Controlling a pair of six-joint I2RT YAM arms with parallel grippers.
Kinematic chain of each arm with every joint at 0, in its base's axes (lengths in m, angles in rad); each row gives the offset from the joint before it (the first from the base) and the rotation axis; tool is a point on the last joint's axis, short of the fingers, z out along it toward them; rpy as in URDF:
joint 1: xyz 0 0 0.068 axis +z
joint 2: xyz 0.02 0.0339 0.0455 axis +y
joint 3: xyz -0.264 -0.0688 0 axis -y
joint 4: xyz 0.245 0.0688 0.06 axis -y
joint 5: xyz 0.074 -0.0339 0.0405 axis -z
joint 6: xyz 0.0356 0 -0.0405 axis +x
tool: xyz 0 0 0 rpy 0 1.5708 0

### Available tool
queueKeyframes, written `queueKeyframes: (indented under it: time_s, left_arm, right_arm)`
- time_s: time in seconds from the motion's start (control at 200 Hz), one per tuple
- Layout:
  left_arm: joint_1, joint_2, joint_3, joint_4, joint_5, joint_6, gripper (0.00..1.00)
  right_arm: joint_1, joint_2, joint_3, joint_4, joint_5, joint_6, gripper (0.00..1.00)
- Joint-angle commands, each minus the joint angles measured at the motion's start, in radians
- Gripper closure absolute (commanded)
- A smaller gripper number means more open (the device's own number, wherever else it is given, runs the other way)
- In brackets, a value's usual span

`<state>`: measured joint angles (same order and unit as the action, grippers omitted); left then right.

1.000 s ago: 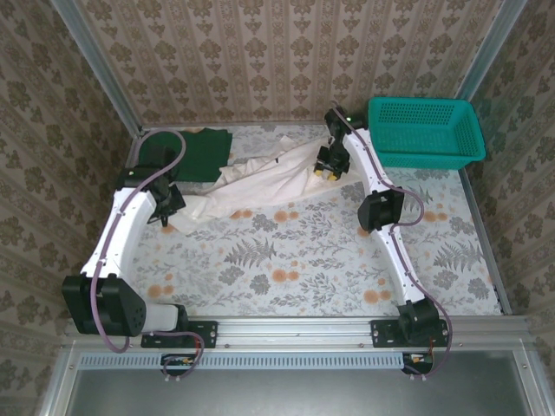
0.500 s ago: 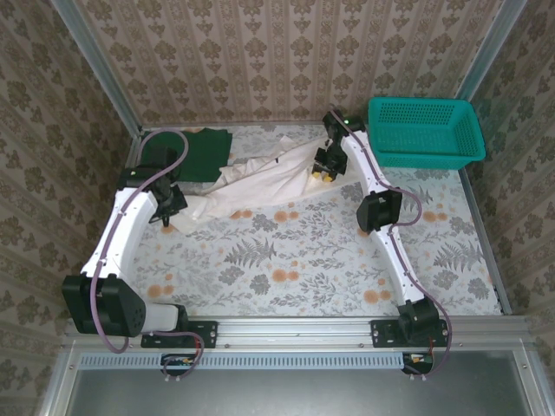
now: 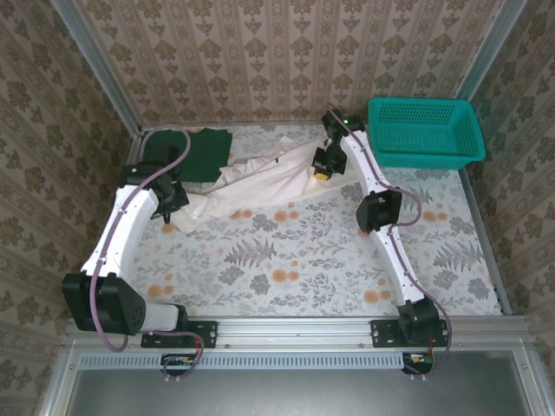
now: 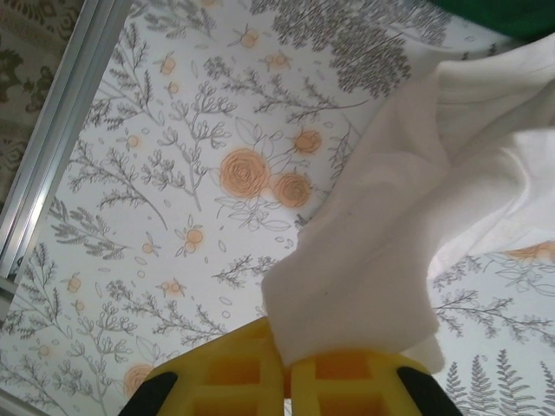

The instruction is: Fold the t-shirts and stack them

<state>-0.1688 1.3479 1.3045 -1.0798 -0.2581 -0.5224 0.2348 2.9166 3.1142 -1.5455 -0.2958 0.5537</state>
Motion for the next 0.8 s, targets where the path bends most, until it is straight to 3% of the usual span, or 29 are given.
queueKeyframes:
  time_s: [0.0, 0.19, 0.365, 0.585, 0.795]
  left_arm:
    - [-0.035, -0.011, 0.050, 0.035, 0.016, 0.031, 0.94]
    - [-0.118, -0.081, 0.057, 0.152, 0.048, 0.050, 0.95]
    - [-0.121, -0.126, 0.062, 0.305, 0.139, 0.053, 0.95]
    - [-0.118, -0.036, 0.216, 0.385, 0.347, 0.125, 1.00]
    - [-0.117, -0.021, 0.293, 0.380, 0.355, 0.197, 1.00]
  right_arm:
    - [-0.036, -0.162, 0.070, -0.116, 0.043, -0.061, 1.00]
    - [-0.120, -0.345, 0.058, -0.254, 0.111, -0.159, 1.00]
    - [-0.237, -0.536, -0.059, -0.254, 0.133, -0.149, 1.00]
    - [-0.417, -0.726, -0.169, -0.252, 0.088, -0.163, 1.00]
    - [-0.505, -0.906, -0.303, -0.252, 0.022, -0.168, 1.00]
